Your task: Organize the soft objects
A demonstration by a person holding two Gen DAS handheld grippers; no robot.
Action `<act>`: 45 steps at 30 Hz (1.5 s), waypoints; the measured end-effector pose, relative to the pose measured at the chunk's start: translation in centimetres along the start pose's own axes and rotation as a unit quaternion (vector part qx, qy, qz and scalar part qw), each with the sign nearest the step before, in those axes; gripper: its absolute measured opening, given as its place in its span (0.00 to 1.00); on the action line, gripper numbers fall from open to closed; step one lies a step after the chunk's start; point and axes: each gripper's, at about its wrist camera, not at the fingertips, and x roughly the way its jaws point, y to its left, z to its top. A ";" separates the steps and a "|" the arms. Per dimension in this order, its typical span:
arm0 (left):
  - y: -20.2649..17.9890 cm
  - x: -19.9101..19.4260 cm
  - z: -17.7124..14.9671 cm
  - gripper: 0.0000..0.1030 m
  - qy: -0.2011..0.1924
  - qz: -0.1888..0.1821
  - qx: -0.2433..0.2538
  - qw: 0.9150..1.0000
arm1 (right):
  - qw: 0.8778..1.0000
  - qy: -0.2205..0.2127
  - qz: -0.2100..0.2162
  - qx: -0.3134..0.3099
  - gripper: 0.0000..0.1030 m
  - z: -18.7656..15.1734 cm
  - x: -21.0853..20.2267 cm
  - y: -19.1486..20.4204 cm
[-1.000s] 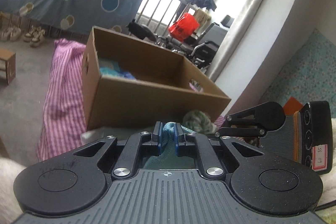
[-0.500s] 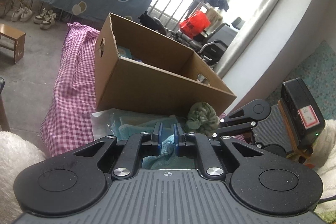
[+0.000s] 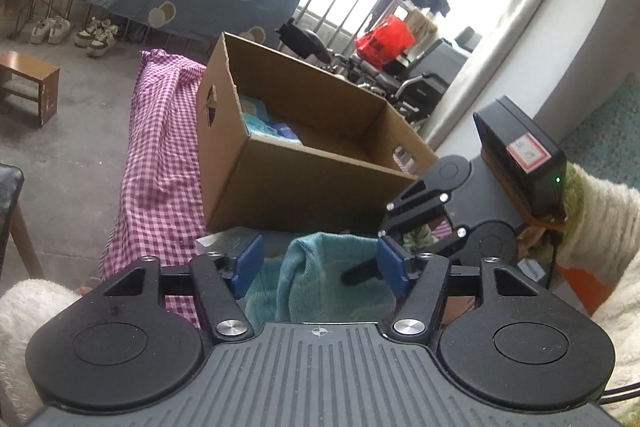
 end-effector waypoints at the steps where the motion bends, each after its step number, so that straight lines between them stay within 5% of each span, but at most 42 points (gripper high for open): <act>1: -0.2 0.3 -0.1 0.63 0.007 0.003 0.005 1.000 | 1.000 0.002 0.001 -0.009 0.07 0.2 0.3 -0.1; 7: -0.7 3.3 -0.8 0.61 0.064 0.049 0.025 0.996 | 1.000 0.000 0.001 -0.004 0.11 0.6 2.0 -0.9; 10: -0.5 4.6 -0.8 0.58 0.089 0.069 0.023 0.993 | 1.000 -0.014 -0.021 0.016 0.27 0.6 1.5 -1.5; 13: -0.3 5.4 -0.9 0.53 0.104 0.082 0.017 0.991 | 0.995 -0.058 -0.059 0.048 0.41 0.2 -0.5 -2.0; 17: 0.0 5.8 -0.9 0.51 0.115 0.096 -0.001 0.989 | 0.982 -0.134 -0.091 0.092 0.41 -1.2 -4.8 -1.6; 20: 0.5 5.9 -0.7 0.49 0.120 0.100 -0.023 0.987 | 0.981 -0.166 -0.069 0.079 0.41 -2.1 -6.5 0.7; 26: 1.4 6.3 -0.4 0.49 0.132 0.103 -0.058 0.984 | 0.988 -0.131 -0.077 0.000 0.40 -2.8 -3.1 6.2; 33: 1.7 5.3 -0.3 0.51 0.123 0.105 -0.083 0.983 | 0.992 -0.091 -0.083 -0.027 0.37 -2.8 1.4 7.0; 40: 2.4 2.8 0.0 0.60 0.103 0.070 -0.129 0.984 | 0.989 -0.102 -0.024 0.100 0.24 -3.2 0.8 3.2; 45: 2.9 2.4 -0.2 0.65 0.105 0.023 -0.168 0.980 | 0.962 -0.120 0.047 0.239 0.17 -4.5 0.5 -0.8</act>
